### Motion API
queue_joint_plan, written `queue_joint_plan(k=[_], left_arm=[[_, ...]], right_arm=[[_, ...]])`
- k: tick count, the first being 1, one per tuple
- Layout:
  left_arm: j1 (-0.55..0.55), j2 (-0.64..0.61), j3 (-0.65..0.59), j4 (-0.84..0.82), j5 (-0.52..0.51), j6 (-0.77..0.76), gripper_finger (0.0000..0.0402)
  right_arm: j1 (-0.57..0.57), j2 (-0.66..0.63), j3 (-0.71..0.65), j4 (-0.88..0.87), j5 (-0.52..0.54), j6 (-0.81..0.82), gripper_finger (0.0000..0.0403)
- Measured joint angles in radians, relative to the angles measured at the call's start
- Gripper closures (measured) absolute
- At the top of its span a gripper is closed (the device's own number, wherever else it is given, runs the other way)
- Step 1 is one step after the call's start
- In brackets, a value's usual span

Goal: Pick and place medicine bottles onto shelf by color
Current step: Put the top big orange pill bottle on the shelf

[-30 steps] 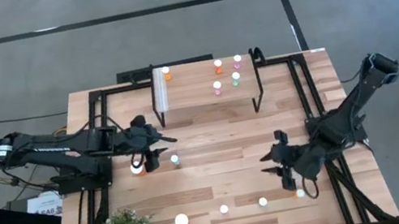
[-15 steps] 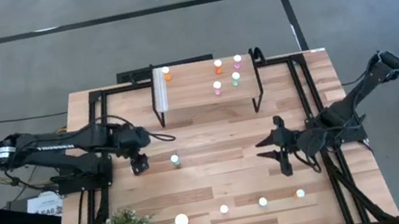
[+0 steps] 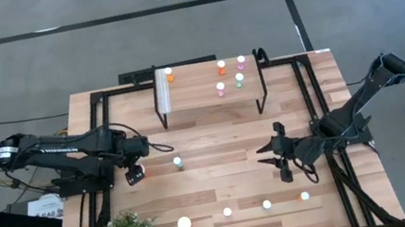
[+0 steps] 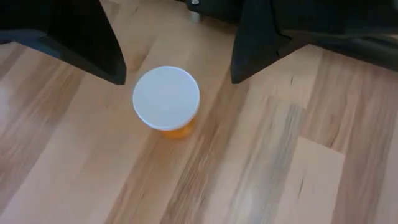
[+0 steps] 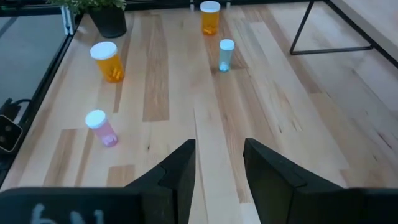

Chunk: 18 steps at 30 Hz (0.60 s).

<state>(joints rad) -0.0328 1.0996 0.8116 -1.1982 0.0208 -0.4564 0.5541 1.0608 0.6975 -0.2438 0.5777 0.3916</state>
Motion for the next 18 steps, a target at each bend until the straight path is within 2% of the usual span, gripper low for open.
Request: queue_joint_plan(k=[7, 12, 18], left_arm=[[-0.001, 0.000, 0.000, 0.020, -0.067, -0.016, 0.0084], [-0.002, 0.000, -0.005, 0.026, -0.068, -0.020, 0.0081], [-0.001, 0.000, -0.090, 0.082, -0.049, -0.026, 0.0081]], right_arm=[[0.000, -0.001, 0.000, 0.000, 0.023, 0.000, 0.0246], [0.000, -0.001, 0.000, 0.000, 0.024, 0.000, 0.0246], [0.000, -0.001, 0.000, 0.008, 0.027, 0.000, 0.0246]])
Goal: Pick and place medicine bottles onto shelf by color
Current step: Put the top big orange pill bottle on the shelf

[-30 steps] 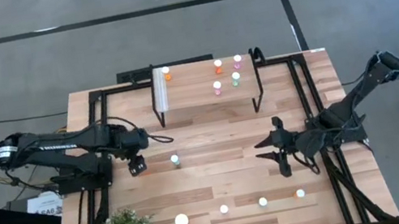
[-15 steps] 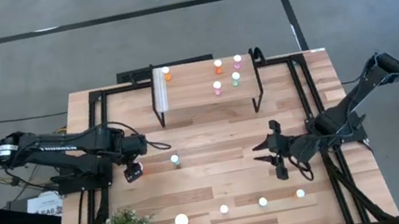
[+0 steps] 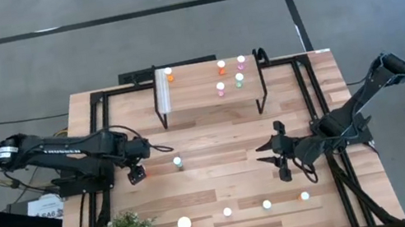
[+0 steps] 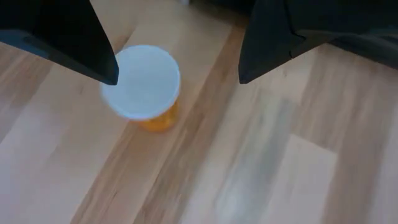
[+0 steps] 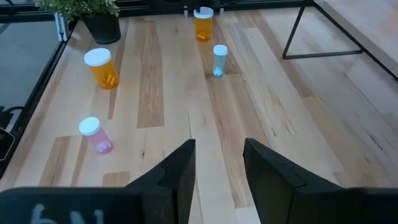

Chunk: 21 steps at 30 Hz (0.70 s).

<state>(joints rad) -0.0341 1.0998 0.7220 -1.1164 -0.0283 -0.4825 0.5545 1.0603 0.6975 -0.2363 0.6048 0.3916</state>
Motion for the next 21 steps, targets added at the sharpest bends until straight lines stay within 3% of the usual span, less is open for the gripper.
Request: queue_joint_plan(k=[5, 14, 21], left_arm=[[-0.001, -0.003, -0.037, 0.041, 0.039, 0.000, 0.0081], [0.000, 0.000, -0.042, 0.059, 0.008, 0.018, 0.0081], [0.000, -0.004, 0.035, 0.004, -0.028, 0.044, 0.0081]], right_arm=[[-0.001, 0.000, 0.000, 0.000, 0.001, 0.000, 0.0246], [-0.001, 0.000, 0.000, 0.000, 0.010, 0.000, 0.0246], [-0.001, 0.000, 0.000, 0.001, 0.011, 0.000, 0.0246]])
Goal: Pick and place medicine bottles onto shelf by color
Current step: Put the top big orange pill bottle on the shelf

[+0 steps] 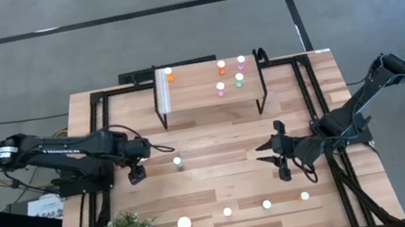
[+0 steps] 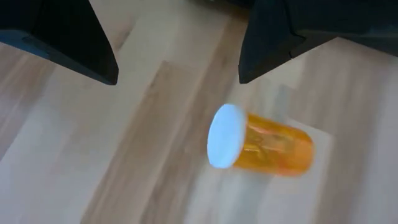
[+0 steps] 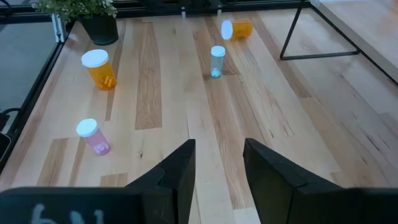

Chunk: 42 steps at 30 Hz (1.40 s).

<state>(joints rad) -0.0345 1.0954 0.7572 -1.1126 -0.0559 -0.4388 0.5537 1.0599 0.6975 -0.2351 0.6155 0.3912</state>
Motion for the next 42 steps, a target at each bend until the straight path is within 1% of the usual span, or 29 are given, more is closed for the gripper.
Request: queue_joint_plan(k=[3, 5, 10, 13, 16, 21, 25, 28, 33, 38, 42], left_arm=[[0.000, -0.001, 0.019, 0.010, -0.060, 0.026, 0.0081], [0.000, 0.008, 0.011, 0.013, -0.078, 0.045, 0.0081], [0.014, 0.086, 0.003, 0.019, -0.131, 0.081, 0.0081], [0.030, 0.140, 0.003, 0.057, -0.131, 0.124, 0.0081], [0.031, 0.204, 0.012, 0.045, -0.119, 0.240, 0.0083], [0.014, 0.290, 0.051, 0.031, -0.169, 0.438, 0.0100], [0.012, 0.351, 0.103, -0.036, -0.201, 0.560, 0.0114], [0.013, 0.378, 0.123, -0.088, -0.246, 0.676, 0.0121], [0.009, 0.413, 0.126, -0.085, -0.243, 0.897, 0.0123], [-0.017, 0.460, 0.126, -0.081, -0.287, 1.150, 0.0123], [-0.024, 0.509, 0.126, -0.075, -0.353, 1.248, 0.0123]], right_arm=[[0.000, 0.000, 0.000, 0.002, 0.000, -0.001, 0.0246], [0.000, 0.000, 0.000, 0.003, 0.000, -0.001, 0.0246], [0.000, 0.000, 0.000, 0.005, 0.012, -0.012, 0.0246], [0.000, 0.000, 0.000, 0.007, 0.017, -0.018, 0.0246], [0.000, 0.000, 0.000, 0.005, 0.017, -0.019, 0.0246], [0.000, 0.000, 0.000, 0.005, 0.017, -0.024, 0.0246], [0.000, 0.000, 0.000, 0.008, 0.017, -0.026, 0.0246], [-0.002, 0.000, 0.000, 0.011, 0.017, -0.026, 0.0246], [-0.002, 0.000, 0.000, 0.011, 0.016, -0.026, 0.0246], [-0.002, 0.000, 0.000, 0.012, 0.016, -0.034, 0.0246], [-0.002, 0.000, 0.000, 0.011, 0.016, -0.034, 0.0246]])
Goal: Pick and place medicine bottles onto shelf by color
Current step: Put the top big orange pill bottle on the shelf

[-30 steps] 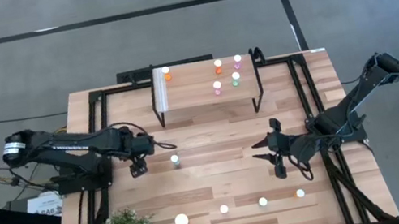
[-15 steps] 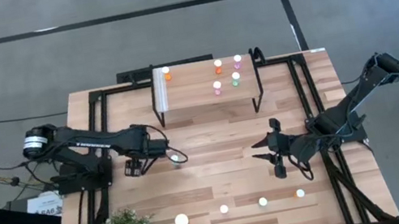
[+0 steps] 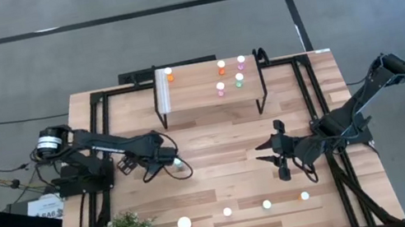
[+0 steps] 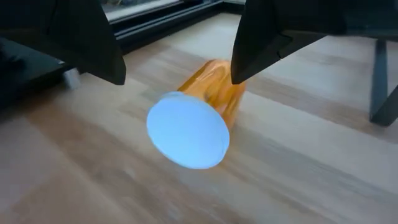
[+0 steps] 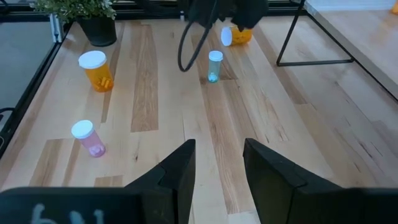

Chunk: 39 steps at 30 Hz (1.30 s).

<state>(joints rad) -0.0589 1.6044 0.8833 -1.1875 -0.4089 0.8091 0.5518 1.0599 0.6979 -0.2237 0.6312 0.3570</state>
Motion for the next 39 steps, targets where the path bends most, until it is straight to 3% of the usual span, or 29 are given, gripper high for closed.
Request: queue_joint_plan(k=[12, 23, 28, 32, 39], left_arm=[[0.004, 0.116, 0.000, 0.131, 0.033, 0.063, 0.0127], [0.005, 0.115, 0.000, 0.138, 0.032, 0.063, 0.0201], [0.004, 0.115, 0.000, 0.138, 0.028, 0.043, 0.0210], [0.000, 0.102, 0.003, 0.130, 0.025, -0.025, 0.0208], [0.000, -0.035, 0.058, 0.111, 0.180, -0.197, 0.0210]], right_arm=[[0.000, 0.000, 0.000, 0.000, -0.004, -0.002, 0.0246], [0.000, 0.000, 0.000, 0.000, -0.003, 0.001, 0.0246], [0.000, 0.000, 0.000, 0.000, -0.003, 0.000, 0.0246], [0.000, 0.000, 0.000, 0.000, -0.003, 0.001, 0.0246], [0.000, 0.000, 0.000, 0.001, -0.003, 0.001, 0.0246]])
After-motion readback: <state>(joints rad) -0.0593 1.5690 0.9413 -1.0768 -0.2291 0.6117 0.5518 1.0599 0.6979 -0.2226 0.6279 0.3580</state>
